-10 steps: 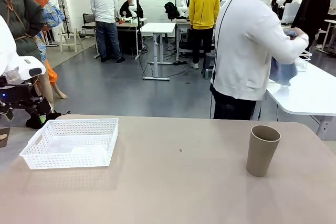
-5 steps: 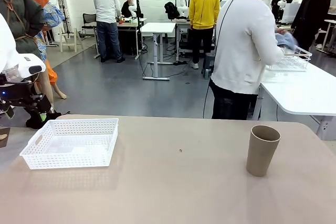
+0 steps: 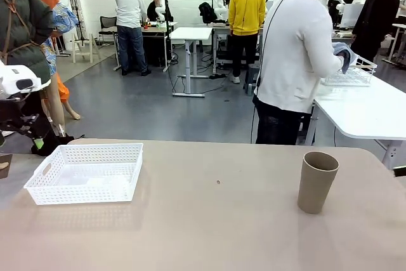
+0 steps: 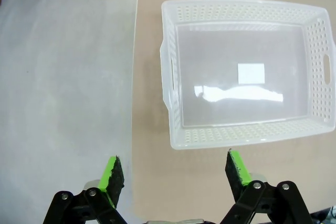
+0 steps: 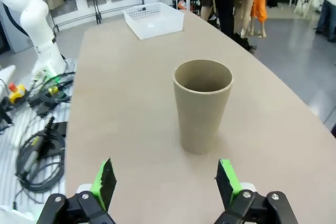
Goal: Clean and organize the cups into the basket.
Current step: Pick up the Organizing basket and move it to the center of the table, then pick up the Reusable plastic cup from the right side of the table and place it inside the Organizing basket.
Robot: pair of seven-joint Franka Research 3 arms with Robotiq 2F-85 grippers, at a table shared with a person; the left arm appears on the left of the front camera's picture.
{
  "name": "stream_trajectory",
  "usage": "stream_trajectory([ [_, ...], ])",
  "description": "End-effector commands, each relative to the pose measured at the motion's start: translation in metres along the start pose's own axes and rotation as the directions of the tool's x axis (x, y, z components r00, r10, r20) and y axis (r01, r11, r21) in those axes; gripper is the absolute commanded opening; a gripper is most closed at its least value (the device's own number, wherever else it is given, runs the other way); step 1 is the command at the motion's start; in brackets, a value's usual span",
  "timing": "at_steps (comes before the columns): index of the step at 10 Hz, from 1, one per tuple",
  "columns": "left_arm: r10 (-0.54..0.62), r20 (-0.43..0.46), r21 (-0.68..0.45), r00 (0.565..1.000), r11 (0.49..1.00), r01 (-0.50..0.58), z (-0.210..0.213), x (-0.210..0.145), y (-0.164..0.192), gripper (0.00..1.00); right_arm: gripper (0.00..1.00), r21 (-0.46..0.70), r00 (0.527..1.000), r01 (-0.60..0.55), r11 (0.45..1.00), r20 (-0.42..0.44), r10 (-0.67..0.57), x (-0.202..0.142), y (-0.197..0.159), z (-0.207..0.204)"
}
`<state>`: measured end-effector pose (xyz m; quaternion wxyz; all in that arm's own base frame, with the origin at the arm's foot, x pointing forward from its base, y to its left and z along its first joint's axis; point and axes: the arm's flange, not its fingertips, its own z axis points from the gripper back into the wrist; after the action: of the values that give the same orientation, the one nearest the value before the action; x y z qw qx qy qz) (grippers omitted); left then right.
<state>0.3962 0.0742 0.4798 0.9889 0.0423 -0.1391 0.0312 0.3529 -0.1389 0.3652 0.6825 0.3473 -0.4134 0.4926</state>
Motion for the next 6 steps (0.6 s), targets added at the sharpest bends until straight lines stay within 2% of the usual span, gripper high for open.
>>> stream_trajectory([
  [1, -0.02, -0.03, -0.075, 0.999, 0.997, 0.018, -0.003, -0.011, 0.007, 1.0, 1.0, 0.037, 1.0, 0.015, 0.999, 0.009, -0.015, -0.016, -0.045, -0.011],
  [4, -0.019, -0.073, -0.115, 0.997, 0.993, 0.011, -0.008, -0.017, 0.0, 1.0, 1.0, 0.082, 0.999, 0.024, 0.996, -0.038, -0.021, -0.03, -0.089, -0.039],
  [5, -0.01, -0.048, -0.063, 0.999, 0.998, 0.007, -0.009, -0.012, 0.007, 1.0, 1.0, 0.09, 0.998, 0.014, 0.996, -0.067, -0.008, -0.032, -0.099, -0.052],
  [6, -0.01, -0.048, -0.063, 0.999, 0.998, 0.007, -0.009, -0.012, 0.007, 1.0, 1.0, 0.101, 0.996, 0.016, 0.995, -0.086, -0.007, -0.034, -0.105, -0.063],
])
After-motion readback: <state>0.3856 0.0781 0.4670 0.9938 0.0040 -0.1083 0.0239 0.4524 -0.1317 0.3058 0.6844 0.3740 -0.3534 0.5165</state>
